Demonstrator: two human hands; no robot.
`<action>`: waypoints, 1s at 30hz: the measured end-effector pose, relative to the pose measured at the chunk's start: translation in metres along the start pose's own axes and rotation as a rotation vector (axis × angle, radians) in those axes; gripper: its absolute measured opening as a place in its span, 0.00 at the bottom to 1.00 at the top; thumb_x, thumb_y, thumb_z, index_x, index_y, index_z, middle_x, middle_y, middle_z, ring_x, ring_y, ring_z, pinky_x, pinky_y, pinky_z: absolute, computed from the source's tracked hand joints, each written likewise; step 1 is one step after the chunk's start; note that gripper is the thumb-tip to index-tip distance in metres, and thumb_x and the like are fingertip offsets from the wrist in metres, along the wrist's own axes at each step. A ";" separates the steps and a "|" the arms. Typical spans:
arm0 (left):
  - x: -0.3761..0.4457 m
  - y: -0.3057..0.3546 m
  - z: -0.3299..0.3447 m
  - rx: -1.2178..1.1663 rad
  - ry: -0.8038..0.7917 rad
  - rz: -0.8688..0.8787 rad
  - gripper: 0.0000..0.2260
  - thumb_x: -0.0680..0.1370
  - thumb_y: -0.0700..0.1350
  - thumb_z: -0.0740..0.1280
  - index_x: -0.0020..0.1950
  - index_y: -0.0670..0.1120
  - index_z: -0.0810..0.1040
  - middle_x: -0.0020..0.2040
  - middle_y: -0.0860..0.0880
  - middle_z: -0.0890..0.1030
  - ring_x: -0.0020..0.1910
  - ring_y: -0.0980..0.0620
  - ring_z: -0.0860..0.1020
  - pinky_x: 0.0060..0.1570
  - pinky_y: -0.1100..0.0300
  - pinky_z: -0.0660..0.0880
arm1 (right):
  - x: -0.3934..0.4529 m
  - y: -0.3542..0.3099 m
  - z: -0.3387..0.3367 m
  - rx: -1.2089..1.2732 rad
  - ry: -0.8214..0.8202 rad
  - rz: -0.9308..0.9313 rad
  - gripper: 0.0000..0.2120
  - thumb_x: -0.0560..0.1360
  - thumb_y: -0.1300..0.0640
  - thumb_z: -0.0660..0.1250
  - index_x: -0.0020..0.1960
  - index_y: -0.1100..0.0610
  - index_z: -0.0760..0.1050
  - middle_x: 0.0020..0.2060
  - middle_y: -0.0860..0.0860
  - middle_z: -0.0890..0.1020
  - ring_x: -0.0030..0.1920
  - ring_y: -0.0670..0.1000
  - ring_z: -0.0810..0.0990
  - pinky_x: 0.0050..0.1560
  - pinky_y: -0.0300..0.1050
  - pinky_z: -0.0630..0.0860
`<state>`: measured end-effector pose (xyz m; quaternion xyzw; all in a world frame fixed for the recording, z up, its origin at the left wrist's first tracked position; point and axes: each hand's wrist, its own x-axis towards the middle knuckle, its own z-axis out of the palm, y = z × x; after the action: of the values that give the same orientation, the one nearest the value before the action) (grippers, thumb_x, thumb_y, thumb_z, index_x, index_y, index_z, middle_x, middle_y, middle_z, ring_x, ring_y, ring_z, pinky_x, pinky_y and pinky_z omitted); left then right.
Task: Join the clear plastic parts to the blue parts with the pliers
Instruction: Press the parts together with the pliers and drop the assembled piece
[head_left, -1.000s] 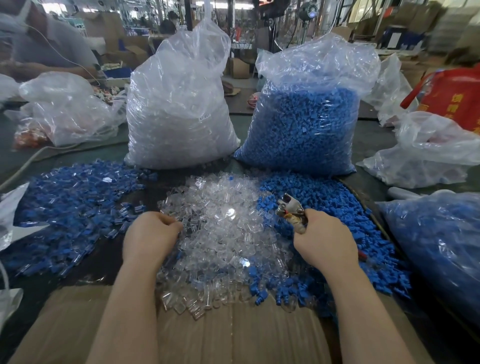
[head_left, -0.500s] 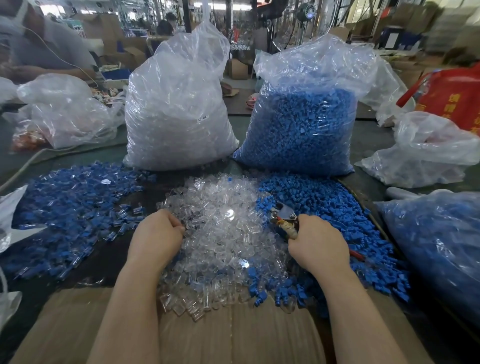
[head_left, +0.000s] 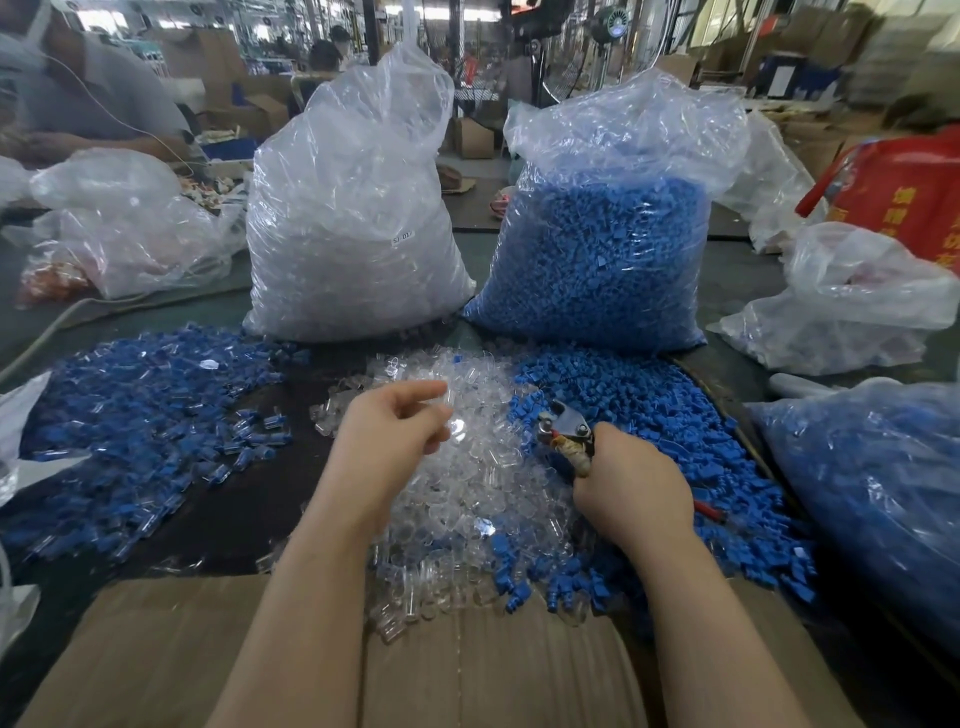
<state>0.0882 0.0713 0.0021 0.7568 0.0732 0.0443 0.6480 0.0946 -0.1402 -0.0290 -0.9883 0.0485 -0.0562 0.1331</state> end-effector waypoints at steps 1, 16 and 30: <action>-0.001 0.001 0.003 -0.002 -0.014 0.001 0.08 0.77 0.39 0.70 0.53 0.51 0.82 0.41 0.51 0.85 0.38 0.58 0.83 0.40 0.67 0.78 | 0.000 0.000 0.000 -0.005 -0.007 -0.002 0.09 0.74 0.54 0.65 0.42 0.53 0.64 0.34 0.47 0.69 0.32 0.51 0.68 0.32 0.46 0.63; -0.013 0.011 0.039 -0.349 0.046 -0.048 0.07 0.69 0.40 0.77 0.44 0.42 0.82 0.33 0.51 0.83 0.30 0.59 0.79 0.33 0.68 0.77 | 0.002 -0.005 -0.012 0.576 0.202 -0.002 0.06 0.74 0.49 0.70 0.46 0.50 0.75 0.37 0.45 0.80 0.39 0.51 0.77 0.38 0.48 0.73; -0.024 0.018 0.062 -0.432 0.057 -0.062 0.02 0.74 0.34 0.73 0.43 0.39 0.81 0.38 0.42 0.86 0.37 0.51 0.85 0.36 0.65 0.79 | -0.010 -0.029 -0.013 1.024 0.282 -0.177 0.09 0.75 0.56 0.73 0.42 0.45 0.75 0.35 0.42 0.82 0.38 0.41 0.80 0.37 0.35 0.76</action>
<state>0.0754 0.0045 0.0114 0.5961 0.1037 0.0606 0.7939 0.0859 -0.1142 -0.0095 -0.7802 -0.0513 -0.2159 0.5849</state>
